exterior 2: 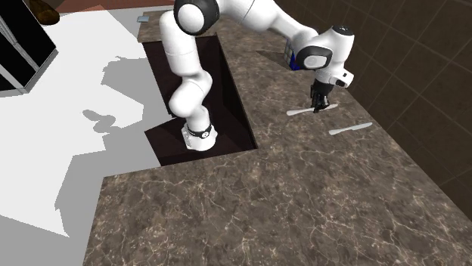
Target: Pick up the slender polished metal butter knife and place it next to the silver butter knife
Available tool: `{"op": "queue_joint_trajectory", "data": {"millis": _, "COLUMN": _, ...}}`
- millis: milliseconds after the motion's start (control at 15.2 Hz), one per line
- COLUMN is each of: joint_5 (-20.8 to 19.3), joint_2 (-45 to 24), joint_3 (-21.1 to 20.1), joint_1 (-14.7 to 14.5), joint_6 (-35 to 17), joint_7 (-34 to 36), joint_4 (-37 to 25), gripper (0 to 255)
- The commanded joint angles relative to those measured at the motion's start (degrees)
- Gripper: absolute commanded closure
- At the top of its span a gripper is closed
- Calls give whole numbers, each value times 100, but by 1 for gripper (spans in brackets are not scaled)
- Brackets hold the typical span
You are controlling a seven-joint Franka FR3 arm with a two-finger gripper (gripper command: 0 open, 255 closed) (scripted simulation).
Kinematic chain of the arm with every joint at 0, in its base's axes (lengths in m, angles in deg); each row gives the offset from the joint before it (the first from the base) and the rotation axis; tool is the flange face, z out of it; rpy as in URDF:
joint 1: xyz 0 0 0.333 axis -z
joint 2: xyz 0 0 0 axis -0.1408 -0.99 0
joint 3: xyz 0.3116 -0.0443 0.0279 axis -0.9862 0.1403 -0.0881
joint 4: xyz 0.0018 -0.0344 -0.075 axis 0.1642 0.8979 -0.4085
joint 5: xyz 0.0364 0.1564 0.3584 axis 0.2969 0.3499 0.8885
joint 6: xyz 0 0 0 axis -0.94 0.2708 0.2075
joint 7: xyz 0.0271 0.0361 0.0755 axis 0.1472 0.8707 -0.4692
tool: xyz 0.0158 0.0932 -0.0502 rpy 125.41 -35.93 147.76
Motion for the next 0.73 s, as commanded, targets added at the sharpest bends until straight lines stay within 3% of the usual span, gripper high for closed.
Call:
{"op": "queue_joint_trajectory", "data": {"millis": 0, "joint_5": -150, "joint_2": -363, "joint_3": -96, "joint_1": -75, "joint_6": 120, "joint_7": 265, "joint_4": -473, "gripper": 255}}
{"op": "queue_joint_trajectory", "data": {"millis": 660, "joint_5": -997, "joint_2": -2362, "joint_3": -306, "joint_1": -829, "joint_6": 837, "joint_7": 1465, "joint_4": -3081, "gripper": 255}}
